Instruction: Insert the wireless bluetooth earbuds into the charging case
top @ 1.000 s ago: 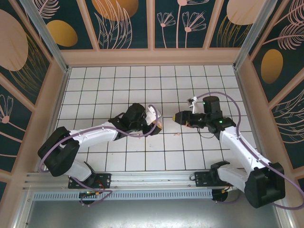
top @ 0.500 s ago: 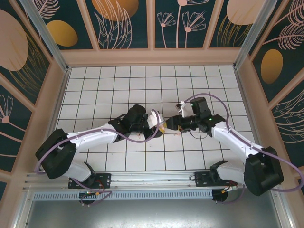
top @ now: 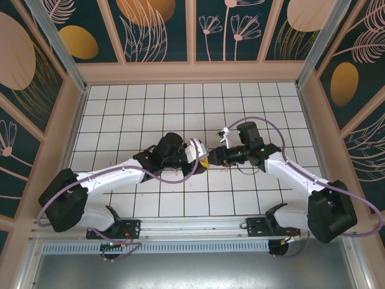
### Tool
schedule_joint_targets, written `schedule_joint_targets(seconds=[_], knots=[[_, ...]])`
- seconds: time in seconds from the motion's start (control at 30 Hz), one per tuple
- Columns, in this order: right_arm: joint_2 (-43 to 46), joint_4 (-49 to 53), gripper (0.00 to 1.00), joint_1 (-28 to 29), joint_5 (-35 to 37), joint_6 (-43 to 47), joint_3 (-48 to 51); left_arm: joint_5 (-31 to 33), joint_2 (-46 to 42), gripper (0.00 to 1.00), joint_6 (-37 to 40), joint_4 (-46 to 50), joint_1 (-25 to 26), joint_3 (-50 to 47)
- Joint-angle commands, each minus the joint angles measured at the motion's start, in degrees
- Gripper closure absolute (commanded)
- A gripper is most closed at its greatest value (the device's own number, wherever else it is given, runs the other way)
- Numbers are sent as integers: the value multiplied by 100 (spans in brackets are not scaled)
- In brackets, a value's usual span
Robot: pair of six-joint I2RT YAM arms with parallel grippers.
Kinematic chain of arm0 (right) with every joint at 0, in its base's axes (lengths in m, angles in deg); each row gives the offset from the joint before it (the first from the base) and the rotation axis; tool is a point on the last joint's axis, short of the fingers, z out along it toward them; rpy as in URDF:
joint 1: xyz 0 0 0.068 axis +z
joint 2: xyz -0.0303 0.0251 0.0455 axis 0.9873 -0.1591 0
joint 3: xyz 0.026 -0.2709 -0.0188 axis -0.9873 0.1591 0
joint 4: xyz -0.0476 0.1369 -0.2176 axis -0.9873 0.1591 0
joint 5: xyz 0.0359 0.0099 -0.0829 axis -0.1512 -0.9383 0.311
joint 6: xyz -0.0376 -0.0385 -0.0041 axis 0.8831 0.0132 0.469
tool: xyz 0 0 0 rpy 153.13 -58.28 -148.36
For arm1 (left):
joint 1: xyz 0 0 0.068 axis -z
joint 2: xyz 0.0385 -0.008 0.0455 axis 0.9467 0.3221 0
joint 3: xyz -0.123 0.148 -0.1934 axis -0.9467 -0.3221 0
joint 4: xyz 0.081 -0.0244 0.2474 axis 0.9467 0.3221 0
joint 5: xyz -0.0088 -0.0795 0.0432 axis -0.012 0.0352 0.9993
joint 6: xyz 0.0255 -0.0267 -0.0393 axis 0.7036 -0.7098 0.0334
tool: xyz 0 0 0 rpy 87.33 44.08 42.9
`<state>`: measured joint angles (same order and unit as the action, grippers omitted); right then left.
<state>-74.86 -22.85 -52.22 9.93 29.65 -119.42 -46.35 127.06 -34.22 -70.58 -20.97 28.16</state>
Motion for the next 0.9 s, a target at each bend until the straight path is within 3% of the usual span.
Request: schedule_joint_targets(seconds=[0.0,0.07,0.17,0.3,0.37,0.53,0.7,0.87], knots=[[-36,-166,68,92,-187,121,-160,34,-190,64,-31,-188,30,42],[41,-215,74,100,-223,137,-148,54,-214,63,-68,-161,39,51],[229,-127,77,84,-16,240,-146,15,-307,44,-230,-324,27,-33],[632,8,78,-29,385,359,1,185,-588,27,-550,-648,-57,-298],[879,-116,79,-133,417,362,128,187,-749,24,-616,-652,-124,-346],[1278,-76,81,-443,364,794,251,-281,-995,24,-612,-288,-349,-328],[1592,44,81,-628,-14,1753,247,-1069,-1185,29,-611,-293,-592,-364],[1699,-32,81,-846,-579,2543,201,-1418,-1182,32,-418,-91,-616,-242]])
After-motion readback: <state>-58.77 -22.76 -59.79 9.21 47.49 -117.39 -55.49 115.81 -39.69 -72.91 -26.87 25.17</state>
